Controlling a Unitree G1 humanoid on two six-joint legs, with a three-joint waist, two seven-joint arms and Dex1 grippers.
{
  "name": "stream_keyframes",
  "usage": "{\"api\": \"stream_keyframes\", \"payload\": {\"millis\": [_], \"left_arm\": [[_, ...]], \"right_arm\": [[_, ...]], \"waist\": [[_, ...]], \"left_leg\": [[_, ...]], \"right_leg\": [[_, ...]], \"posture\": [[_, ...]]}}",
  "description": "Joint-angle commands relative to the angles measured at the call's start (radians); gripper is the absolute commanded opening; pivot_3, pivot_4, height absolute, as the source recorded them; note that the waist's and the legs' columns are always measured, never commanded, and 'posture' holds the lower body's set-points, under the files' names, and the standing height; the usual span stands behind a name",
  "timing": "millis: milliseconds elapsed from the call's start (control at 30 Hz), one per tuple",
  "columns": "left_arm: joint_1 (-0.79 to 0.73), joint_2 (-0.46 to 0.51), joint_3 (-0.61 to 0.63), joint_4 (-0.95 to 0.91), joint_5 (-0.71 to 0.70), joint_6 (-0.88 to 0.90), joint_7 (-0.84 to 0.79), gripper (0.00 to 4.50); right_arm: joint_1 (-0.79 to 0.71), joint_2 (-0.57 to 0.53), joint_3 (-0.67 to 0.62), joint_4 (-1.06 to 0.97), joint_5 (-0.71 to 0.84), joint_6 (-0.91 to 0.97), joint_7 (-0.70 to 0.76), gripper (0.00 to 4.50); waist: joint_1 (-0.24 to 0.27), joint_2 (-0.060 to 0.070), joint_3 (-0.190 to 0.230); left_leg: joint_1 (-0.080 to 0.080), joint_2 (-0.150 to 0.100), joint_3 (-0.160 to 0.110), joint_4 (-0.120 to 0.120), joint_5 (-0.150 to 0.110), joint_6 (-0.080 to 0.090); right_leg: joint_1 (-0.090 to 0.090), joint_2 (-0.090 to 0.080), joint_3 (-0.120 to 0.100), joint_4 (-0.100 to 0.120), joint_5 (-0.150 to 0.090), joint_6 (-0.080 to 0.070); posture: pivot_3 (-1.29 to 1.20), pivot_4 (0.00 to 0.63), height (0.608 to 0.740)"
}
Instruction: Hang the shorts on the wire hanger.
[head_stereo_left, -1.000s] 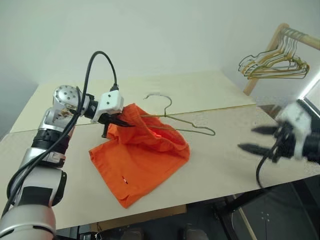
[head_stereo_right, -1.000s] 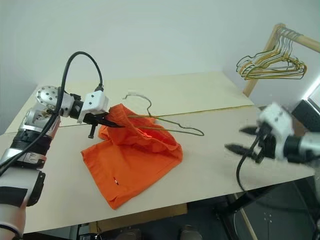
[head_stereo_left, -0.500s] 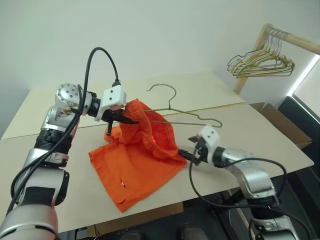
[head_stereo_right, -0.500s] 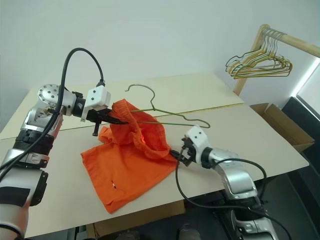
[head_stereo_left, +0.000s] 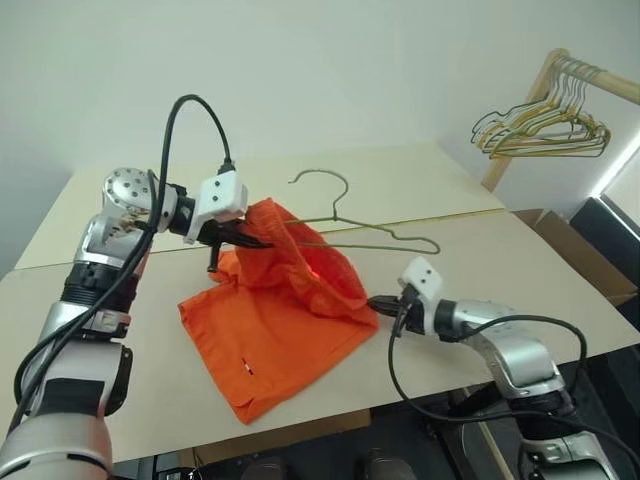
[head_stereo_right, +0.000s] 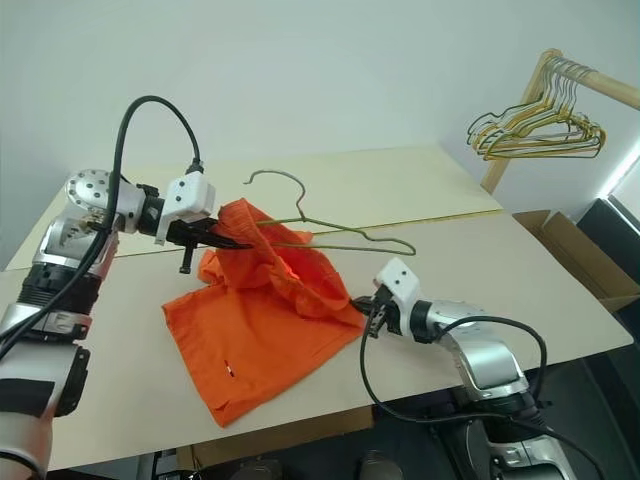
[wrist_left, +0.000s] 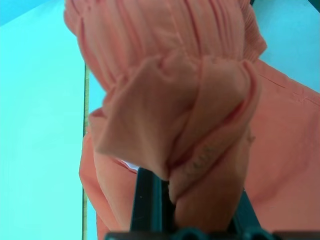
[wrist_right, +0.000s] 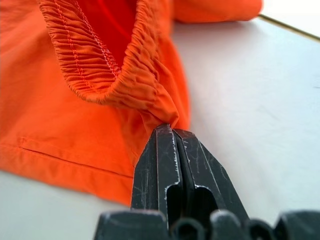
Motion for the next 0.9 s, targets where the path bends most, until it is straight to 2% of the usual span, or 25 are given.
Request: {"api": "stream_keyframes", "payload": {"millis": [33,200,400,500,667,700,900], "left_arm": [[-0.015,0.007,0.032,-0.012,-0.014,-0.009,0.010,0.00],[-0.016,0.008,0.033,-0.016,-0.015,-0.009,0.010,0.00],[-0.022,0.009,0.031,-0.010,-0.010,-0.015,0.010,0.00],[-0.024,0.009,0.032,-0.013,-0.010,-0.013,0.012,0.00],[-0.015,0.016,0.038,-0.023,-0.012,-0.013,0.016,0.00],[-0.011,0.019,0.039,-0.026,-0.013,-0.013,0.016,0.00],[0.039,0.047,0.053,-0.050,-0.023,-0.003,0.005,0.00]], "right_arm": [[0.020,-0.031,-0.055,-0.081,0.064,0.012,0.030,1.05],[0.042,-0.044,-0.005,-0.107,0.035,-0.012,0.015,2.78],[-0.053,0.017,0.119,-0.011,-0.063,-0.014,-0.047,2.78],[-0.082,0.052,0.135,0.051,-0.090,-0.053,-0.075,2.20],[-0.069,0.045,0.086,0.017,-0.034,-0.055,-0.035,0.39],[-0.063,0.038,0.077,0.006,-0.024,-0.053,-0.026,0.17],[-0.028,0.007,-0.030,-0.084,0.138,0.024,0.044,0.08]], "waist": [[0.003,0.000,0.000],[0.003,0.000,0.000],[0.001,0.000,0.000],[0.002,0.000,0.000],[0.010,0.000,0.000],[0.010,0.000,0.000],[0.005,0.000,0.000]], "left_leg": [[0.000,0.000,0.000,0.000,0.000,0.000],[0.001,0.000,0.000,0.000,0.000,0.000],[0.002,0.000,0.001,0.000,0.000,0.000],[0.002,0.000,0.001,0.001,0.000,0.000],[0.000,0.000,0.001,0.000,0.000,0.000],[0.000,-0.001,0.001,0.000,0.000,0.000],[0.000,0.000,0.000,0.000,0.000,0.000]], "right_leg": [[0.000,0.000,0.000,0.000,0.000,0.000],[0.001,0.000,0.001,0.000,0.000,0.000],[0.000,0.000,0.003,0.000,0.000,0.000],[0.000,0.000,0.003,0.001,0.000,0.000],[0.000,0.000,0.001,0.003,0.000,0.000],[0.000,0.000,0.001,0.002,0.000,0.000],[0.000,0.000,0.000,0.001,0.000,0.000]], "posture": [[0.03,0.000,0.740],[0.03,0.000,0.740],[0.04,0.000,0.740],[0.04,0.000,0.740],[0.05,0.000,0.740],[0.05,0.000,0.740],[0.04,0.000,0.740]]}}
